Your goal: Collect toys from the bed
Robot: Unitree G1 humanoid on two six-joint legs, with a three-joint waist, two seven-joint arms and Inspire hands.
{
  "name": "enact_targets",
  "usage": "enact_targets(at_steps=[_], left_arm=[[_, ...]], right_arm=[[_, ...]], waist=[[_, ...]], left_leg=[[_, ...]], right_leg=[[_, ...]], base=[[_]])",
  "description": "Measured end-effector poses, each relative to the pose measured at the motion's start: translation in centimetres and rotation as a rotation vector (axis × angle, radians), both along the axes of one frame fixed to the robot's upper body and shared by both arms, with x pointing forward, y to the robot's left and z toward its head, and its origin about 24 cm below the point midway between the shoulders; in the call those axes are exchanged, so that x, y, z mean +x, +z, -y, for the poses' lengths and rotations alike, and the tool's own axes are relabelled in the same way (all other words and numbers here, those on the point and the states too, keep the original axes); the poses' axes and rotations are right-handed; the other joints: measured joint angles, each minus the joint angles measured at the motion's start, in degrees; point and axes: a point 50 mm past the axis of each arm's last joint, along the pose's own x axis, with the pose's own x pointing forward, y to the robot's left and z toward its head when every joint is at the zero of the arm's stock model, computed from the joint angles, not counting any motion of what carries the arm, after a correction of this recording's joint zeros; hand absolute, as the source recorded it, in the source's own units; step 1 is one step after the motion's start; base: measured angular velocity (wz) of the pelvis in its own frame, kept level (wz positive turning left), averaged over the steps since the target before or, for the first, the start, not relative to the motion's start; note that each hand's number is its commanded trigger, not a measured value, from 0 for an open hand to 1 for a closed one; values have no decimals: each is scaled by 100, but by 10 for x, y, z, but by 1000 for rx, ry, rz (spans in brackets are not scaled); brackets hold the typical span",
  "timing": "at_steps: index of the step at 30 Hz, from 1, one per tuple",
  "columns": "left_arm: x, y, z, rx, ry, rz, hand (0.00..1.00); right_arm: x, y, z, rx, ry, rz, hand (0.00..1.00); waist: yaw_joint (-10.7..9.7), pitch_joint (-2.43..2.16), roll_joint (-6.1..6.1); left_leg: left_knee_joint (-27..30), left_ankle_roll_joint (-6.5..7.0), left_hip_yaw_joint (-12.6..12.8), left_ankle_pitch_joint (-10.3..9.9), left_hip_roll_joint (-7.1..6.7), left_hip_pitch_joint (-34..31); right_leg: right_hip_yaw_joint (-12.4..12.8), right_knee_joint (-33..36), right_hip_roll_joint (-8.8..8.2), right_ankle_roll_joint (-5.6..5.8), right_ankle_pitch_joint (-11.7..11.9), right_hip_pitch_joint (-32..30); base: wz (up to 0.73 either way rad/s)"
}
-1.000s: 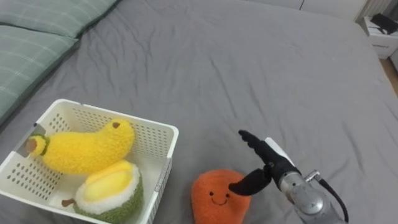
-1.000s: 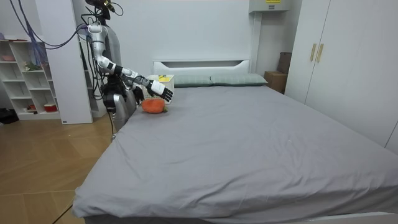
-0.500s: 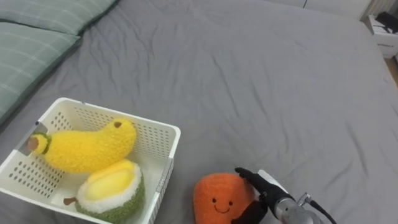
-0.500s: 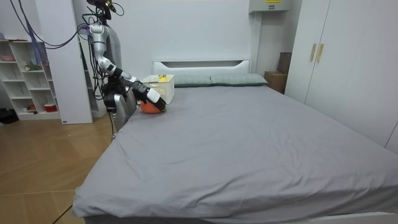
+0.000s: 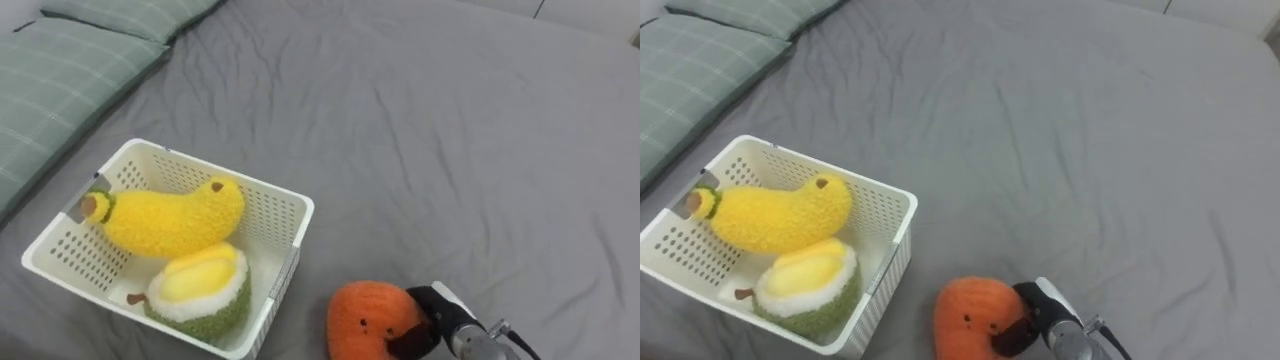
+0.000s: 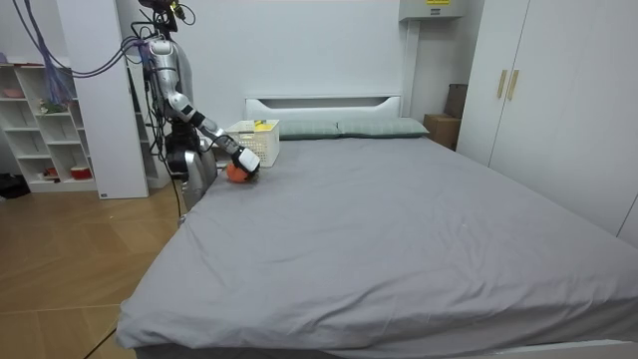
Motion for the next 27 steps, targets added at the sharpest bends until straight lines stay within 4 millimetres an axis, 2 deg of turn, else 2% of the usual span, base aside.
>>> enact_targets(at_steps=[7,14,17,22,27], left_arm=[[-9,-1,0,-13,5,-29,0],[-8,-1,1,-28,-4,-33,0],[-4,0,-2,-17,-3,-18,0],[8,3,-10,2,4,18,0],[25,5,-11,4,-1,58,0]], right_arm=[[0,0,0,1,-16,13,100],[5,5,3,1,-31,54,100],[18,19,10,23,-80,143,100],[48,64,13,55,-117,394,100],[63,96,11,83,-113,544,100]], waist=[[142,5,7],[108,0,-7],[62,-15,-21],[-46,-44,-74],[-169,-33,-94]], left_leg=[[29,0,-49,3,-12,0],[93,7,-142,10,-62,-18],[88,20,-132,18,-75,-2],[63,23,-65,19,-58,44],[30,24,-61,19,-53,114]], right_leg=[[-43,-1,-4,3,-4,37],[-42,-3,-25,18,-55,80],[-30,-2,-40,33,-65,94],[-4,11,-39,35,-63,106],[17,32,-39,33,-61,151]], base=[[3],[7],[0],[-4],[-2]])
